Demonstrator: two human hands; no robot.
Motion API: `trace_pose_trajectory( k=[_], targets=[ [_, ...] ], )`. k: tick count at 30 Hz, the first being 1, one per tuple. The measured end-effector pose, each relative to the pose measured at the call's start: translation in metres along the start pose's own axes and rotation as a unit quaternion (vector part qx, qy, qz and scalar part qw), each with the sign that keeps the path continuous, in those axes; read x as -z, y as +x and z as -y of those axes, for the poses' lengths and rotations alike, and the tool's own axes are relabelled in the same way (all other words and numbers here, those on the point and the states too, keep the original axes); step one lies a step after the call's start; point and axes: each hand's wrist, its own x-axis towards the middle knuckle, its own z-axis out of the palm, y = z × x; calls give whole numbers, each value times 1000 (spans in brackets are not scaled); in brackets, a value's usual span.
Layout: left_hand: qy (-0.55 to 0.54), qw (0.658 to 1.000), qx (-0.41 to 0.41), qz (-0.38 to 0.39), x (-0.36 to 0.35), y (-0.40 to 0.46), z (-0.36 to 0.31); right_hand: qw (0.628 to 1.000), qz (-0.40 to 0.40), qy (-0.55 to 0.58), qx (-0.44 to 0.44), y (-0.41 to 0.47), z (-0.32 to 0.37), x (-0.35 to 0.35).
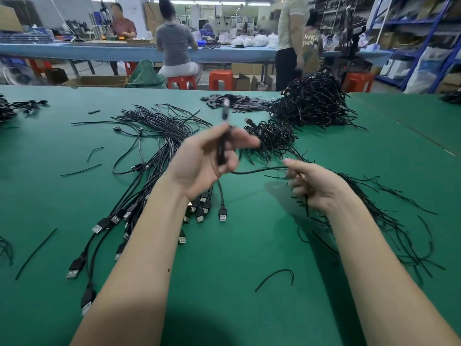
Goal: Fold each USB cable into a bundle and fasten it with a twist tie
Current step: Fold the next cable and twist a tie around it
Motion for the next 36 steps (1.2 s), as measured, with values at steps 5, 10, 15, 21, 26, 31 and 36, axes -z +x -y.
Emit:
trace_pose_trajectory(
  k=[5,10,15,21,26,31,36],
  targets=[
    [316,933,168,22,-21,17,34,989,-30,103,106,-7,18,-15],
    [275,937,27,-215,-27,30,61,971,135,44,195,-24,24,-35],
    [-82,968,-8,-239,-23,33,43,951,206,-166,158,-25,10,-40],
    [-139,966,10,-218,-34,28,37,976,103,-153,117,-16,1,-40],
    [-167,981,90,-42,-31,19,34,976,127,-115,131,-15,8,-34],
    [144,975,32,-164,-31,28,47,959,-15,-165,228,-12,6,-35],
    [333,922,-18,-197,-39,28,61,955,-50,-110,272,-13,7,-39]
  ],
)
